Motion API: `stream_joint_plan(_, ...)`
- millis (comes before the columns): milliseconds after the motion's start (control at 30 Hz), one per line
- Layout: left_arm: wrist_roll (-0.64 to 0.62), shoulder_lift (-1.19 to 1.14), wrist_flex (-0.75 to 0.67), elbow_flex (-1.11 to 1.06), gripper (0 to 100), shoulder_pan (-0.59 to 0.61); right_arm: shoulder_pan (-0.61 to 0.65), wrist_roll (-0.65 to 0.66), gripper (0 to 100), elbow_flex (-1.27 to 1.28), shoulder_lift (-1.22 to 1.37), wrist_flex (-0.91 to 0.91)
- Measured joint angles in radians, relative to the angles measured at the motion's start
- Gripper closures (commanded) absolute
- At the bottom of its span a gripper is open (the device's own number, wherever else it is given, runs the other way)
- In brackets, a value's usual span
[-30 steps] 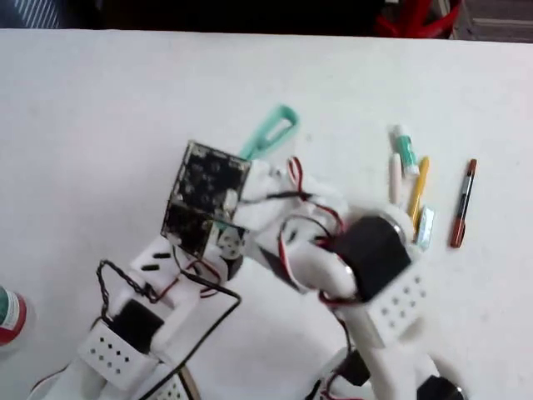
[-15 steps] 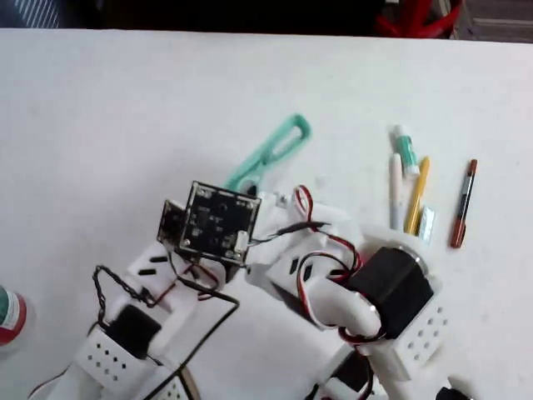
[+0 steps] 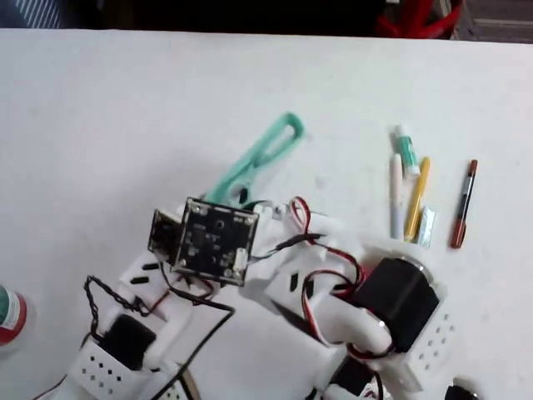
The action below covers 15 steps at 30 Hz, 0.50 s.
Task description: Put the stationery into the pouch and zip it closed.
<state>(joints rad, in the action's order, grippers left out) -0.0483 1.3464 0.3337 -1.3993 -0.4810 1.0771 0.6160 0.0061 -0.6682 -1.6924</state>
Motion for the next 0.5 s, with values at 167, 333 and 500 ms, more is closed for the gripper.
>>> stream_joint_plan(167, 0.0, 0.0, 0.0, 0.0, 98, 0.0, 0.037, -0.009, 97.9, -0.002, -0.005, 0.0)
stream_joint_plan(333, 0.0, 0.002, 0.0, 0.0, 98, 0.0, 0.084, -0.015, 97.9, -0.003, -0.009, 0.0)
stream_joint_plan(500, 0.0, 0.002, 0.0, 0.0, 98, 0.006, 0.115, -0.015, 97.9, -0.005, -0.011, 0.0)
